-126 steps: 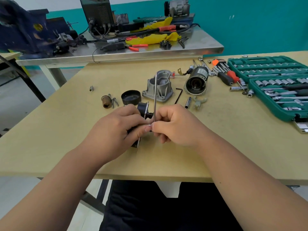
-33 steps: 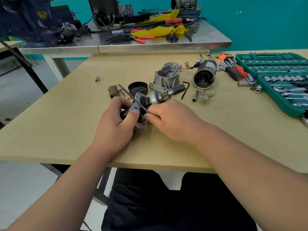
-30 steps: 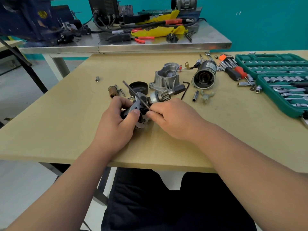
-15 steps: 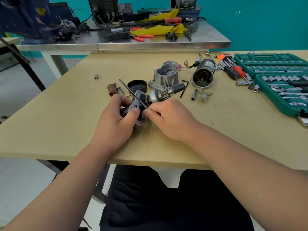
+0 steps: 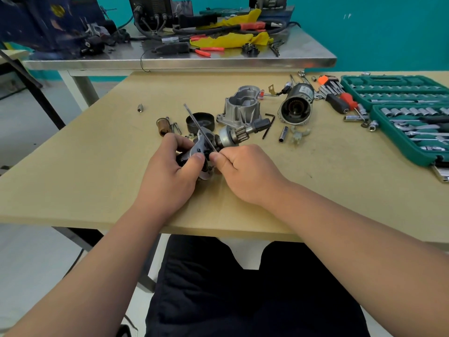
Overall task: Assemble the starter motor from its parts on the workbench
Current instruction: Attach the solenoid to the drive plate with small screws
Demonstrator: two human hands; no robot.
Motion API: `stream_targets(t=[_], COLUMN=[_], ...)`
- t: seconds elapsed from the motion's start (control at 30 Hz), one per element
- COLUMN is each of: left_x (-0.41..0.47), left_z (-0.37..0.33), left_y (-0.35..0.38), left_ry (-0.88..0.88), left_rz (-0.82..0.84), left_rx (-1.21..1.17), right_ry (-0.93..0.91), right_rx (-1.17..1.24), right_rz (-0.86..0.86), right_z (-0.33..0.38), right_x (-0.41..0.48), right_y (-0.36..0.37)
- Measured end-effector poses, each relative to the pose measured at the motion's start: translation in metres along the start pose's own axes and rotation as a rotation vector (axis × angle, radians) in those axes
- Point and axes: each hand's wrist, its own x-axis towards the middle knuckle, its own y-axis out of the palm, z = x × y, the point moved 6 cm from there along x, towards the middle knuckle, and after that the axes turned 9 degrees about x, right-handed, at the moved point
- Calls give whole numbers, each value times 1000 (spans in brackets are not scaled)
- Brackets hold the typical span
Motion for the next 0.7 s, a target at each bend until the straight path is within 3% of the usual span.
stream_targets(t=[0.37, 0.6, 0.7], left_x=[-6, -6, -8], left_z=[0, -1, -2], left_y=[4, 4, 4], left_ry=[7, 14, 13], left_rz=[-3, -4, -7], left_rx=[57, 78, 53], right_ry=[182, 185, 103], right_rx=[61, 115, 15], right_rz=[97, 116, 159], right_z=[-6, -7, -5], right_x=[6, 9, 6], right_y=[2, 1, 0])
